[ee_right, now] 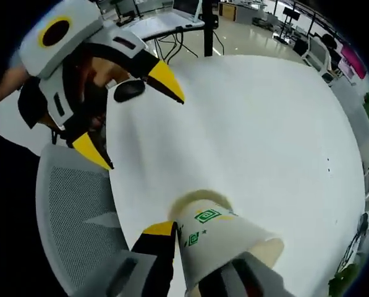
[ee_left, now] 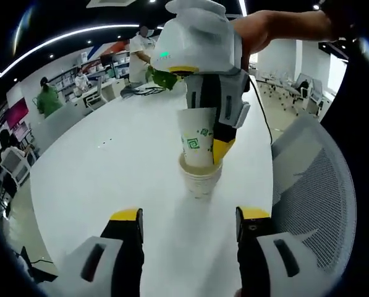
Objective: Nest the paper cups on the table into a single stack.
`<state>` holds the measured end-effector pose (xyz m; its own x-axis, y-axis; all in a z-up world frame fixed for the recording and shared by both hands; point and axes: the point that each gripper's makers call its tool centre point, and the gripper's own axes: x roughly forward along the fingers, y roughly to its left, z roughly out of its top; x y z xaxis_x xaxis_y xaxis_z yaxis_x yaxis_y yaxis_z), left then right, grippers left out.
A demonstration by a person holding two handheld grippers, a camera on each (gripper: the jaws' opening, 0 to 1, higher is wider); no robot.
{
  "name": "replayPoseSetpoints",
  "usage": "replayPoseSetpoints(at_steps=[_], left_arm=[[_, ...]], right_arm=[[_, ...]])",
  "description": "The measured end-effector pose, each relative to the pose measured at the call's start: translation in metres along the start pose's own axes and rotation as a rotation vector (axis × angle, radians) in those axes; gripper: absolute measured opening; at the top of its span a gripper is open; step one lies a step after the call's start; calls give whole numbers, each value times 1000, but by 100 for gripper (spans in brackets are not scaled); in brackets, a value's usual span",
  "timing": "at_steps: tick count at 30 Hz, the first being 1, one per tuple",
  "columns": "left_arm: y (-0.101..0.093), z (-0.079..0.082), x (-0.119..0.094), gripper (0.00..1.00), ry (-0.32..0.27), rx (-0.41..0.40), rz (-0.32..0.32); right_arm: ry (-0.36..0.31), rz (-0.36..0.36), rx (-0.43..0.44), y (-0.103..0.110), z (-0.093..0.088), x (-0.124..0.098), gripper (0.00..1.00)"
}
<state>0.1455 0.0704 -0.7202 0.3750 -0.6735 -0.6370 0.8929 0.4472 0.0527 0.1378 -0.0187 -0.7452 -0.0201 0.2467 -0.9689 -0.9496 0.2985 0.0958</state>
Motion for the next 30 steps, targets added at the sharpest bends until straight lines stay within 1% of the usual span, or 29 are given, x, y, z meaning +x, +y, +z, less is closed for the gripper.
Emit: replayPoseSetpoints(at_steps=[1,10,12,13,14,16,18,20,22,24,28,30], left_arm=[[0,0,-1,59,1,-1,0],[-5,1,-5,59,2,-3,1],[-2,-1,-4,59,2,-3,0],[-2,-1,-3,59,1,-4,-1],[-1,-2,-3,58,1,-4,-1],[-1,-3,-3,58,8,3,2],[-3,-2,-3,58,14,9,3],[0,-5,-1,58,14,8,0],[-4,-2,-3,58,11,8,0],[0,-5,-1,58,10,7,-1],[-3,-3,-2,58,12,8,-4],[-7,0,-3,58,12,8,-5]], right_arm=[[2,-2,-2,-3,0,2,9],[20,-11,-20,1,0,3,9],[26,-11,-29,0,0,4,9],[30,-10,-34,0,0,4,7],[30,-7,-56,-1,0,5,0],[25,-22,-54,-1,1,4,0],[25,-17,-50,-2,1,5,0],[26,-17,-56,-3,2,6,2],[27,-16,-63,-1,1,6,3],[27,-18,-69,-1,1,5,3],[22,-11,-63,-2,2,4,5],[18,-5,-59,0,2,3,6]])
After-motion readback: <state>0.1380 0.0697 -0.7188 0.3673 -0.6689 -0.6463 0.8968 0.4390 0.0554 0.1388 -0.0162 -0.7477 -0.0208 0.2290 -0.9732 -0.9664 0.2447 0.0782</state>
